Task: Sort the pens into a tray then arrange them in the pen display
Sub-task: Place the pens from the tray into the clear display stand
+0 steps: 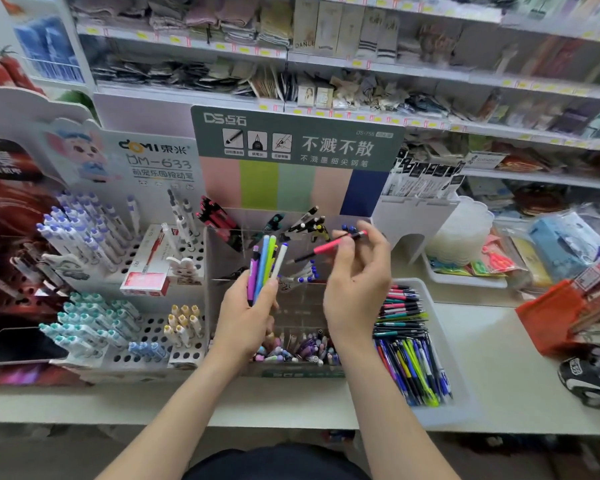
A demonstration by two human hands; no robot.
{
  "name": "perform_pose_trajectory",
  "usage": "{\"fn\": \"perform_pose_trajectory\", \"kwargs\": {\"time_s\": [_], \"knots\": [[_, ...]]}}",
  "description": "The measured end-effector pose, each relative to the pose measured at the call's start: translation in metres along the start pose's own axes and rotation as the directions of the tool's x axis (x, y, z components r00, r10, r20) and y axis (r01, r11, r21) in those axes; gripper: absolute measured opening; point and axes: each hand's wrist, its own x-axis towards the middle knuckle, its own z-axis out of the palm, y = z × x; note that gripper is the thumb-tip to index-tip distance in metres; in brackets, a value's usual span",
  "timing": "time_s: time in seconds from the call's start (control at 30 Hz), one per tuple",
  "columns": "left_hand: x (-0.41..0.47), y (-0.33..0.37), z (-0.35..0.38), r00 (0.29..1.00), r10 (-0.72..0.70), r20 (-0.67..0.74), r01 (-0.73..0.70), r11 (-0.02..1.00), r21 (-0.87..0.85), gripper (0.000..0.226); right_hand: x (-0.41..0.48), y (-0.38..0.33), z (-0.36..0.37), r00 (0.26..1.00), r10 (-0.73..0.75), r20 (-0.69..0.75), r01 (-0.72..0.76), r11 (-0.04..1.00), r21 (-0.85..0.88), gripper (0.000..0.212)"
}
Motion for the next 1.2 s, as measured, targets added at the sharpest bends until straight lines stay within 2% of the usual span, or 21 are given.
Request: {"fn": "perform_pose_trajectory", "kwargs": {"time_s": [0.13, 0.27, 0.4, 0.47, 0.5, 0.53, 0.6, 0.67, 0.7, 0.8, 0.9, 0.97, 1.0, 1.07, 1.13, 1.2], "knots": [[0.008, -0.002, -0.014, 0.989, -0.003, -0.147, -0.004, 0.999, -0.049, 0.013, 0.011, -0.012, 0.049, 0.947, -0.279, 0.158, 0.281, 0.960, 0.012, 0.022], [0.009, 0.001, -0.031, 0.981, -0.028, -0.194, 0.007, 0.994, -0.108, 0.013, 0.025, -0.007, 0.098, 0.852, -0.444, 0.276, 0.470, 0.882, -0.032, 0.022], [0.007, 0.006, -0.043, 0.974, -0.055, -0.221, 0.027, 0.991, -0.127, 0.014, 0.036, 0.014, 0.130, 0.676, -0.453, 0.582, 0.640, 0.752, -0.157, 0.019], [0.006, 0.007, -0.049, 0.973, -0.064, -0.224, 0.035, 0.991, -0.133, 0.014, 0.038, 0.022, 0.138, 0.607, -0.417, 0.677, 0.722, 0.646, -0.249, 0.018], [0.006, 0.008, -0.052, 0.972, -0.061, -0.225, 0.033, 0.991, -0.128, 0.014, 0.038, 0.024, 0.138, 0.594, -0.407, 0.694, 0.741, 0.613, -0.275, 0.020], [0.006, 0.009, -0.055, 0.972, -0.057, -0.226, 0.030, 0.992, -0.121, 0.014, 0.037, 0.024, 0.137, 0.600, -0.400, 0.693, 0.733, 0.623, -0.275, 0.024], [0.006, 0.011, -0.059, 0.973, -0.046, -0.225, 0.020, 0.993, -0.118, 0.013, 0.029, 0.018, 0.128, 0.678, -0.372, 0.634, 0.623, 0.749, -0.227, 0.027], [0.007, 0.012, -0.063, 0.979, -0.030, -0.202, 0.003, 0.991, -0.131, 0.013, 0.014, 0.011, 0.115, 0.797, -0.247, 0.552, 0.401, 0.899, -0.177, 0.022], [0.008, 0.011, -0.065, 0.983, -0.023, -0.182, -0.002, 0.990, -0.139, 0.012, 0.005, 0.009, 0.109, 0.820, -0.148, 0.552, 0.286, 0.943, -0.171, 0.018], [0.008, 0.011, -0.063, 0.993, -0.020, -0.117, 0.003, 0.989, -0.147, 0.011, -0.017, 0.011, 0.093, 0.821, 0.107, 0.561, 0.006, 0.981, -0.195, 0.015], [0.010, 0.010, -0.056, 0.998, -0.010, -0.057, 0.003, 0.992, -0.125, 0.011, -0.022, 0.015, 0.080, 0.810, 0.254, 0.529, -0.219, 0.967, -0.129, 0.012], [0.012, 0.009, -0.050, 1.000, -0.013, -0.010, 0.012, 0.996, -0.091, 0.013, -0.019, 0.015, 0.072, 0.843, 0.244, 0.480, -0.236, 0.968, -0.078, 0.013], [0.014, 0.008, -0.048, 1.000, -0.019, -0.001, 0.019, 0.997, -0.072, 0.014, -0.017, 0.015, 0.068, 0.883, 0.218, 0.416, -0.222, 0.974, -0.039, 0.015], [0.018, 0.006, -0.045, 1.000, -0.021, -0.018, 0.021, 1.000, -0.011, 0.019, -0.009, 0.013, 0.058, 0.968, 0.152, 0.199, -0.164, 0.985, 0.044, 0.020], [0.021, 0.003, -0.043, 0.999, -0.016, -0.039, 0.017, 0.999, 0.034, 0.023, 0.001, 0.015, 0.044, 1.000, 0.027, 0.006, -0.027, 0.999, 0.017, 0.025], [0.022, 0.002, -0.041, 0.999, -0.029, -0.043, 0.030, 0.999, 0.030, 0.024, 0.008, 0.022, 0.031, 0.992, -0.124, -0.017, 0.122, 0.988, -0.094, 0.027]]}}
